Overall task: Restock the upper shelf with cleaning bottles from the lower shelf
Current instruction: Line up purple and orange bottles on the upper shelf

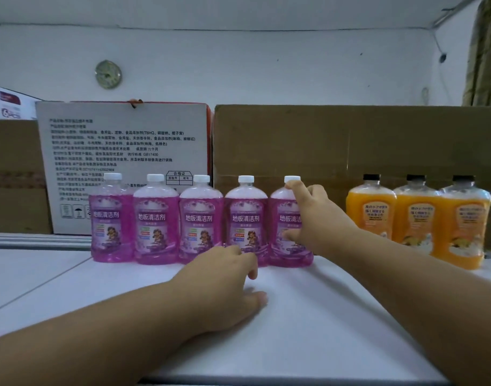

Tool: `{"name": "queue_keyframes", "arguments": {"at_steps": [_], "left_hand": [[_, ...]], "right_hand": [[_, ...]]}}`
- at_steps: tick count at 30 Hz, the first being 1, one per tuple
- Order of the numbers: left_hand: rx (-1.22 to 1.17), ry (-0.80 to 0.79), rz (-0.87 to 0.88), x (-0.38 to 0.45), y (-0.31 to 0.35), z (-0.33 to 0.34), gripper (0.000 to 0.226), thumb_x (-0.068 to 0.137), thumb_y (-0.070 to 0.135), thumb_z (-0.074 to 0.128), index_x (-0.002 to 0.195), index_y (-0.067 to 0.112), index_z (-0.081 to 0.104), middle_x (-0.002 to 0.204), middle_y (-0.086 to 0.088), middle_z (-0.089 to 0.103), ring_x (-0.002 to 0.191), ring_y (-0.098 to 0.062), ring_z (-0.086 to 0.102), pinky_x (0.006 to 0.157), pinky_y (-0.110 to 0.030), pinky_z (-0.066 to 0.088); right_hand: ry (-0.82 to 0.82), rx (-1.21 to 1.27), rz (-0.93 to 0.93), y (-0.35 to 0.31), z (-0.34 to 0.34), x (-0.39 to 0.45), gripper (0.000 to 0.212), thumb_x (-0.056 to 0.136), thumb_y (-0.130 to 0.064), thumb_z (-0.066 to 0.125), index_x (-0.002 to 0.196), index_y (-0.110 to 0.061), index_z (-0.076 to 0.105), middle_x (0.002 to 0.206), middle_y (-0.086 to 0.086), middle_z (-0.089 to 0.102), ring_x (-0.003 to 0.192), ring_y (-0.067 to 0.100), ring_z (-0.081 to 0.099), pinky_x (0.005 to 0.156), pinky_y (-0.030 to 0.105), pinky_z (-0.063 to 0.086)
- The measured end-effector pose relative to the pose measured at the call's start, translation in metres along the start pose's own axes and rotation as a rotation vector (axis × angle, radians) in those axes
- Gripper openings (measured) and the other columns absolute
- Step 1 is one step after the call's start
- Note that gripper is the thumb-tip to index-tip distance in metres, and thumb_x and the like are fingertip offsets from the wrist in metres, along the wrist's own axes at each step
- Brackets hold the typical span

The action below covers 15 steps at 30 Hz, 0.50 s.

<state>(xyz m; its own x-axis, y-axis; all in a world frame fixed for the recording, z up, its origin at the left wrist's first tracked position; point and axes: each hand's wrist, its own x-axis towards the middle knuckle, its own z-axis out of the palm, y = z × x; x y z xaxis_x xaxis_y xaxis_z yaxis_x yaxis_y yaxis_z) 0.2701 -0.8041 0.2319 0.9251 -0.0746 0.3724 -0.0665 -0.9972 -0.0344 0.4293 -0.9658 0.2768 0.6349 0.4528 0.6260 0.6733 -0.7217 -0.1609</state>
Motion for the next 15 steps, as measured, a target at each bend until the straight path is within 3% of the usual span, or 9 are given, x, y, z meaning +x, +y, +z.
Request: {"name": "queue_keyframes", "arguments": {"at_steps": [7,11,15], "left_hand": [[-0.012,-0.047,0.013,0.002,0.002,0.004,0.036,0.093,0.061,0.045,0.108,0.031,0.055,0.110,0.007,0.053,0.103,-0.016,0.045,0.090,-0.033,0.041],[-0.003,-0.062,0.036,0.002,0.001,0.005,0.035,0.093,0.061,0.043,0.106,0.030,0.054,0.108,0.005,0.053,0.102,-0.017,0.044,0.092,-0.036,0.041],[-0.036,-0.061,0.049,-0.002,0.002,-0.005,0.036,0.094,0.060,0.047,0.112,0.030,0.053,0.114,0.006,0.056,0.100,-0.015,0.048,0.085,-0.033,0.041]], "right_hand": [[0.002,-0.049,0.022,-0.005,-0.011,-0.011,0.094,0.074,-0.042,0.082,0.139,-0.047,0.013,0.141,0.013,0.033,0.101,0.027,0.062,0.078,0.038,0.060],[0.098,-0.090,0.005,-0.012,-0.023,-0.029,0.094,0.074,-0.046,0.081,0.140,-0.046,0.014,0.143,0.009,0.036,0.119,0.027,0.053,0.088,0.036,0.053],[0.227,-0.112,-0.034,-0.029,-0.039,-0.058,0.082,0.079,-0.048,0.075,0.139,-0.038,0.021,0.140,0.004,0.040,0.125,0.023,0.047,0.095,0.033,0.046]]}}
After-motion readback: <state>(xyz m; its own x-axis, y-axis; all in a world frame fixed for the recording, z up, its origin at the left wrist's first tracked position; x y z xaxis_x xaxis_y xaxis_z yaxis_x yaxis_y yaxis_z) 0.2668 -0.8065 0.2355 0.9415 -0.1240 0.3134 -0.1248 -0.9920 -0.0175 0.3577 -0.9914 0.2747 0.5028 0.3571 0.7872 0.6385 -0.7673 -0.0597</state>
